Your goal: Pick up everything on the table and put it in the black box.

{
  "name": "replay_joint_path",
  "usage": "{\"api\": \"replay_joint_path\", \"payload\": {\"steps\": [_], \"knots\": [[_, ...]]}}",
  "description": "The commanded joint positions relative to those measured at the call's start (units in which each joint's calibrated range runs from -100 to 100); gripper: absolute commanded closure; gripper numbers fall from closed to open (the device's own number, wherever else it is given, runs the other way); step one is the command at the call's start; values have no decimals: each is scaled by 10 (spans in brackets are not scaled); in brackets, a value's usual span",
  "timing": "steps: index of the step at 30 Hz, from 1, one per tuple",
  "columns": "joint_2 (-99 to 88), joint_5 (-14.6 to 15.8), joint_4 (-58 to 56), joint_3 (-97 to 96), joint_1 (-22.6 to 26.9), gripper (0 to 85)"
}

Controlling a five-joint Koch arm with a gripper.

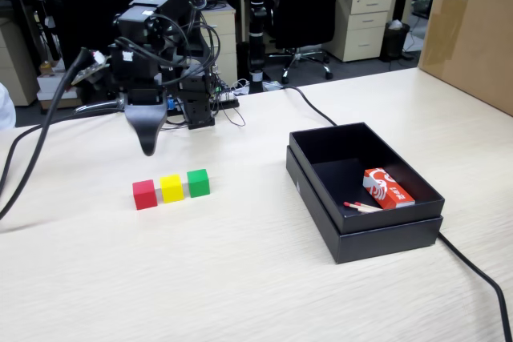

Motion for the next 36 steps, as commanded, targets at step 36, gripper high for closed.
{"api": "replay_joint_path", "payload": {"steps": [36], "knots": [[397, 6, 15, 218, -2, 652]]}}
